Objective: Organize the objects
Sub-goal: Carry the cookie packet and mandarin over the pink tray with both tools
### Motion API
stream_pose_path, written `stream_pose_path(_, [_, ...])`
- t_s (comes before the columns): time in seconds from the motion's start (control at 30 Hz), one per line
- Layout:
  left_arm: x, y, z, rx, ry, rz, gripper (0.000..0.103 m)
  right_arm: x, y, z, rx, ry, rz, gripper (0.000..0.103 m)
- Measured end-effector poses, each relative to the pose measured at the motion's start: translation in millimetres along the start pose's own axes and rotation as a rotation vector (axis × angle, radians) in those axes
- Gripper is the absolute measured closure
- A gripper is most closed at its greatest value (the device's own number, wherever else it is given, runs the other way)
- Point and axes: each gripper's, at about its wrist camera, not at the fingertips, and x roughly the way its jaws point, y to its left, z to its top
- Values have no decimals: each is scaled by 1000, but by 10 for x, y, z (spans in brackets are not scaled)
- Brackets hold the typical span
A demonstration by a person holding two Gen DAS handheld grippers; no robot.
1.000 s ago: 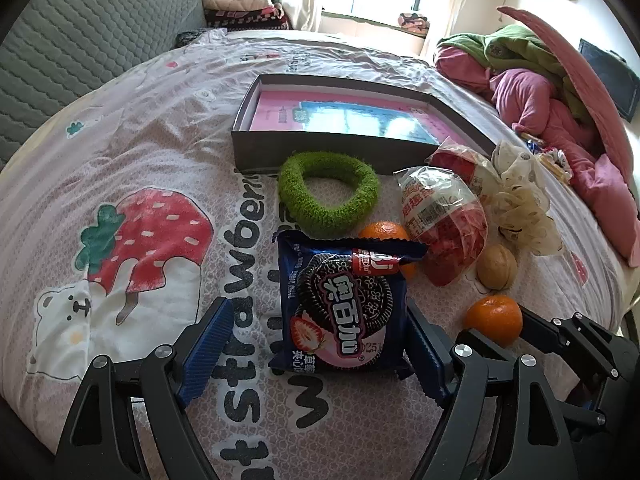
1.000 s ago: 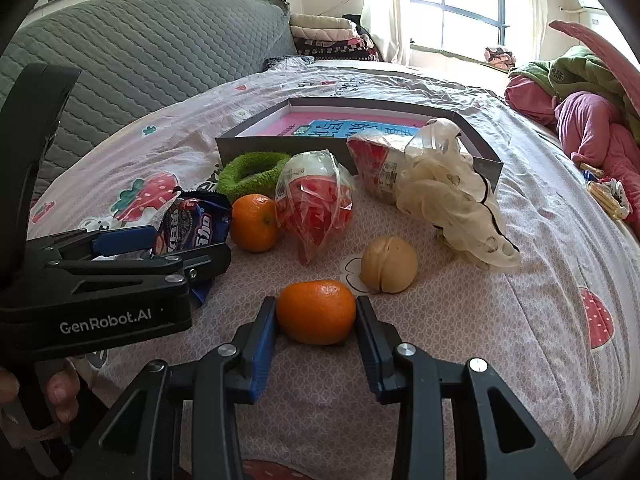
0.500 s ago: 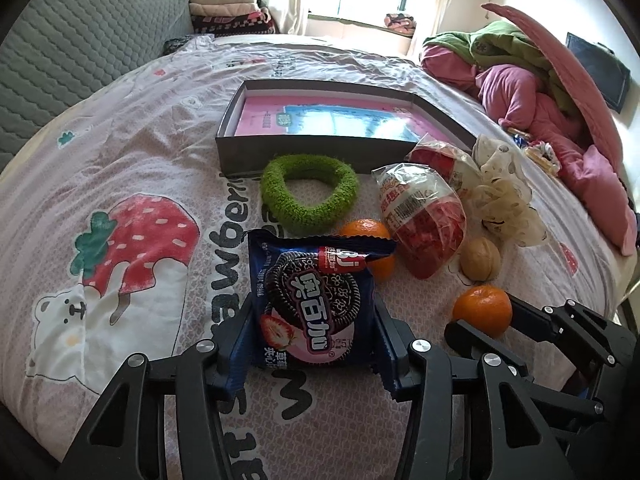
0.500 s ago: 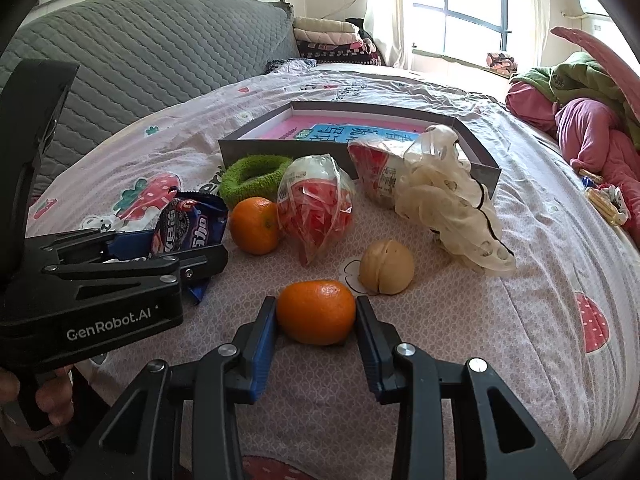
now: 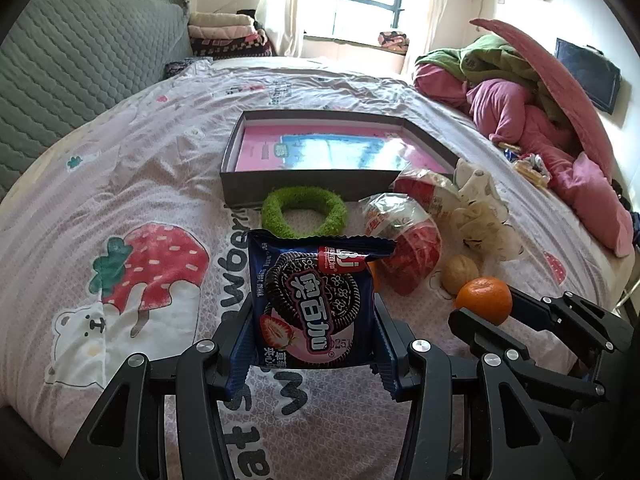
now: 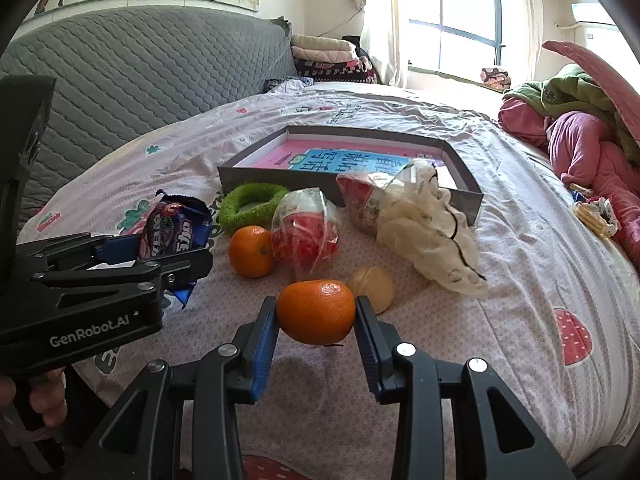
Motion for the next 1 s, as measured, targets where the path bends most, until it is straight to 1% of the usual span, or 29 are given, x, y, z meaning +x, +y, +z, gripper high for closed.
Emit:
stream_pose_path(0.23, [-108,-62,23,29,-47,29,50,-93,-63,70,3,-43,-11,65])
stream_pose_path(0.37, [-154,-104,34,45,-68,32,50,-129,-110,110,4,-63,-21,65])
stream_pose_path(0.53, [-183,-107,79,39,-81,39,50,-159,-195,198,6,-88,-32,65])
stream_pose_path(0.7, [-164,-83,102,34,-79,48,50,-168,-270,286,6,-108,-43,65])
stream_pose_path(0.9, [-139,-54,248,30,-96,59,50,-147,-299,386,-11,-119,-37,65])
stream_pose_path(1.0, [-129,-33,359,34,-116,78,50,-125,-331,465,-15,-131,-32,65])
